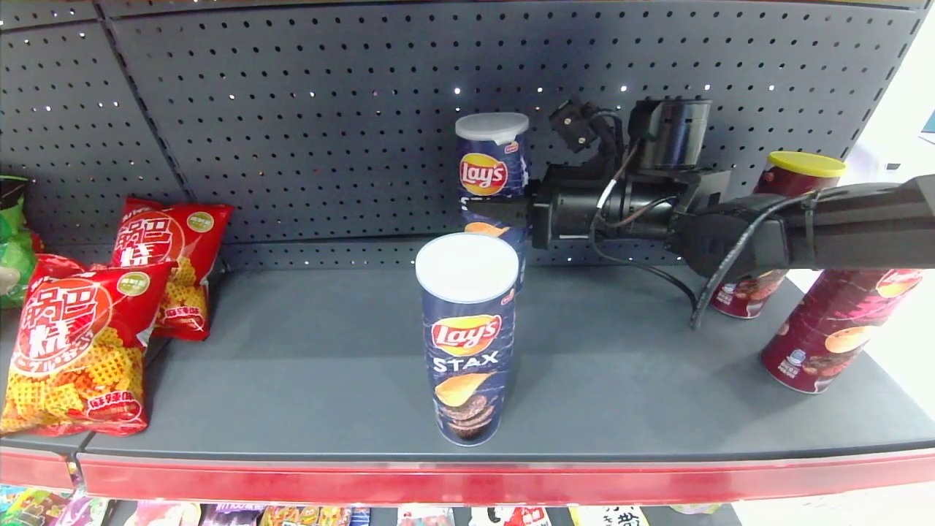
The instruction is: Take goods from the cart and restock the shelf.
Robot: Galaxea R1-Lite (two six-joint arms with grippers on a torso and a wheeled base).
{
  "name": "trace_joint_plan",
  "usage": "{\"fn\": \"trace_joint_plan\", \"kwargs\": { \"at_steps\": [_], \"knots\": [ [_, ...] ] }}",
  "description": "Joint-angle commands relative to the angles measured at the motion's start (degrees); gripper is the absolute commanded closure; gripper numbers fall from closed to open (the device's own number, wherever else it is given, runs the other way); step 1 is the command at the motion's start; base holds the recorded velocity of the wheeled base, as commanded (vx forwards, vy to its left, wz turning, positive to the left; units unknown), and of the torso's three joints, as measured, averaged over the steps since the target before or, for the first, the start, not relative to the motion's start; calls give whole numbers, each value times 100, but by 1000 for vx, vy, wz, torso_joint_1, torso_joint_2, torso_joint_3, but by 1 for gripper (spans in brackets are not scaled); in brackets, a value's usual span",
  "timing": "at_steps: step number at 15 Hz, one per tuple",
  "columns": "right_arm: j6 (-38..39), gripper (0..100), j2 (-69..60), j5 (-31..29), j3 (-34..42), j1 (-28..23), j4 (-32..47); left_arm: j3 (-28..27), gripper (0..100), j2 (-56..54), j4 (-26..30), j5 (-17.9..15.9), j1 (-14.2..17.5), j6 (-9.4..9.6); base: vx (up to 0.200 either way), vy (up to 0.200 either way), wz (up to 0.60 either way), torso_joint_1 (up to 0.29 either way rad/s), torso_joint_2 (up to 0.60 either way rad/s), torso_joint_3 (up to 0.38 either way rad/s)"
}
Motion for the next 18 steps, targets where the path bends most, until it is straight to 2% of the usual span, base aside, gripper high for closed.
{"fn": "trace_joint_plan", "kwargs": {
  "at_steps": [1, 2, 8, 18],
  "knots": [
    [36, 100, 281, 152, -234, -7, -8, 1, 0, 11, 0, 1, -9, 0, 0, 0, 0, 0, 0, 0],
    [133, 100, 307, 319, -287, 11, 18, 1, 0, 11, 0, 1, 0, 0, 0, 0, 0, 0, 0, 0],
    [265, 100, 536, 345, -427, 204, -25, 1, 0, 11, 0, 1, 0, 0, 0, 0, 0, 0, 0, 0],
    [238, 100, 677, 354, -93, 11, -263, 1, 0, 11, 0, 1, 0, -9, 0, 0, 0, 0, 0, 0]
  ]
}}
